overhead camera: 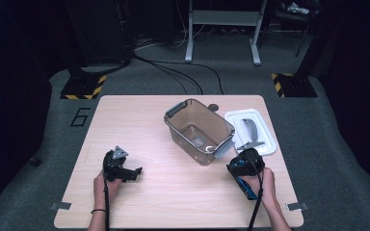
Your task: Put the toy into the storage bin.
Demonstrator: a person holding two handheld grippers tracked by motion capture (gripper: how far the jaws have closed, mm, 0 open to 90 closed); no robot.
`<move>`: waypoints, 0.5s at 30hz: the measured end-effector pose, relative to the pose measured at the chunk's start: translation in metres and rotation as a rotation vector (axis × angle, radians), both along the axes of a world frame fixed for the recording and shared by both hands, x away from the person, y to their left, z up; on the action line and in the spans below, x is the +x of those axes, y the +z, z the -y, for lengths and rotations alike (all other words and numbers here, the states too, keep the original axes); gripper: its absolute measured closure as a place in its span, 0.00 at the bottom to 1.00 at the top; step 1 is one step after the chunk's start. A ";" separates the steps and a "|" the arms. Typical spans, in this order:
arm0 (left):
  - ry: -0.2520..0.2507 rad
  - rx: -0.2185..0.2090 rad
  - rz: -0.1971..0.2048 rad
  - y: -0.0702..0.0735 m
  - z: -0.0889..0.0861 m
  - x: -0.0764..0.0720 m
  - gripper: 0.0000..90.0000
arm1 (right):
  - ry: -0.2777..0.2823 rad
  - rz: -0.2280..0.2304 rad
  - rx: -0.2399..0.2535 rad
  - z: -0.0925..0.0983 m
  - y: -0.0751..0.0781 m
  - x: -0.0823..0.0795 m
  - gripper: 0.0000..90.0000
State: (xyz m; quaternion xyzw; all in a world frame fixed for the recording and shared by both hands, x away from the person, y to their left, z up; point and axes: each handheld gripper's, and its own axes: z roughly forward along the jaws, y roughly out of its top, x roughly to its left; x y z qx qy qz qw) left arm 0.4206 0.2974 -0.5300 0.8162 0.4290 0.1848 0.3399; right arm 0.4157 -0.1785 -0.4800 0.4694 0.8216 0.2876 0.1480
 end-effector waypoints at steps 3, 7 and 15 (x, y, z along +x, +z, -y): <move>-0.001 -0.001 0.001 0.000 0.000 0.000 0.00 | -0.009 0.005 0.016 0.002 0.005 -0.002 0.26; -0.001 0.001 0.000 0.000 0.000 0.000 0.00 | -0.015 0.028 0.027 0.006 0.012 -0.003 0.26; 0.000 -0.003 0.001 0.000 0.000 0.000 0.00 | -0.029 0.071 0.060 0.014 0.027 -0.007 0.27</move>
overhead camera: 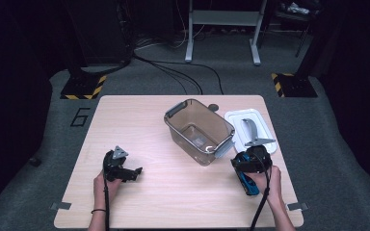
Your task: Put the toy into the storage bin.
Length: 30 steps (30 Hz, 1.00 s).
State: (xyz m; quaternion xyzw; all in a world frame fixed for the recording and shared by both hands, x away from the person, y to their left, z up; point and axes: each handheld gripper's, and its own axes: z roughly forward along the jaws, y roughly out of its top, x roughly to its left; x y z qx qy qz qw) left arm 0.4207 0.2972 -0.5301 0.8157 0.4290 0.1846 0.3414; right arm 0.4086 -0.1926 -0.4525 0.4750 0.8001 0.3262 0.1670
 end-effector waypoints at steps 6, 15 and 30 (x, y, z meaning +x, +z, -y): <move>-0.001 0.002 -0.001 0.000 0.000 0.000 0.00 | 0.012 0.043 0.008 0.005 0.013 -0.003 0.27; 0.002 -0.003 0.001 0.000 0.000 0.000 0.00 | -0.013 0.064 0.036 0.010 0.027 -0.004 0.27; 0.001 0.002 0.000 0.000 0.000 0.000 0.00 | -0.031 0.109 0.064 0.014 0.041 0.002 0.27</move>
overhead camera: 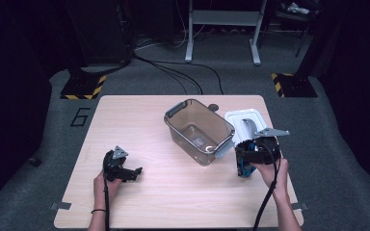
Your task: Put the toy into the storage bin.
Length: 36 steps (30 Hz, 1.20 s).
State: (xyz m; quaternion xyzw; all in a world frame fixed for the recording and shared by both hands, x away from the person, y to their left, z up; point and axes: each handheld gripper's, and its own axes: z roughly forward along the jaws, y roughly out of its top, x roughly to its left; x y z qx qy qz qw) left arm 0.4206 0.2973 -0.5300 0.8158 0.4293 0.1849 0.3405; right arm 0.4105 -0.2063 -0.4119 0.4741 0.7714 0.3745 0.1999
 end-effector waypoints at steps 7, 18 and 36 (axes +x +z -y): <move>0.000 -0.003 0.001 0.000 0.000 0.000 0.00 | -0.010 0.023 -0.005 0.003 0.009 0.006 0.27; -0.002 0.002 0.000 0.000 0.000 0.000 0.00 | -0.031 0.033 -0.021 0.008 0.021 0.021 0.27; -0.004 0.002 -0.001 0.000 0.000 0.000 0.00 | -0.071 0.060 -0.050 0.018 0.044 0.040 0.27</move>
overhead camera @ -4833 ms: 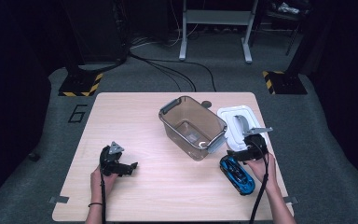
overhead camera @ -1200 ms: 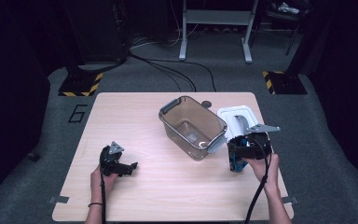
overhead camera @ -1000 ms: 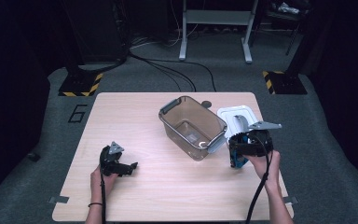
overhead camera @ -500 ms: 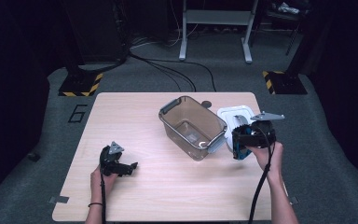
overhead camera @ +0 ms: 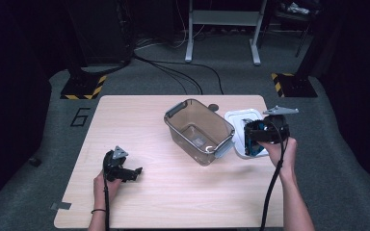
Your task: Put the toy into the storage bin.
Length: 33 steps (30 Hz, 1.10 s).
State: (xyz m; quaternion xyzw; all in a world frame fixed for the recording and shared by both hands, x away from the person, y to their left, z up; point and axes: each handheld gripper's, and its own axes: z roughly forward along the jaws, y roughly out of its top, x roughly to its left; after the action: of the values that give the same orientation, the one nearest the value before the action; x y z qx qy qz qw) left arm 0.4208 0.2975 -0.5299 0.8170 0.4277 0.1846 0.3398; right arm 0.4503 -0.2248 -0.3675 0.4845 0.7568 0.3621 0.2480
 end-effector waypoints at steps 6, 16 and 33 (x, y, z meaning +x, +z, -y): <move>0.002 -0.003 0.000 0.000 0.000 0.000 0.00 | -0.018 0.010 -0.009 0.002 0.008 0.010 0.27; 0.004 -0.003 0.001 0.000 0.000 0.000 0.00 | -0.023 0.032 -0.028 -0.002 0.022 0.023 0.27; 0.006 -0.006 0.001 0.000 0.000 0.000 0.00 | -0.015 0.110 -0.074 -0.022 0.051 0.032 0.27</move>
State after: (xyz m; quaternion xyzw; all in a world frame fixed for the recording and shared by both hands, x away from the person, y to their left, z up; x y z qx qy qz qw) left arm 0.4206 0.2971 -0.5301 0.8147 0.4305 0.1847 0.3418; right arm 0.4828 -0.2029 -0.3162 0.4602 0.7512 0.3579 0.3096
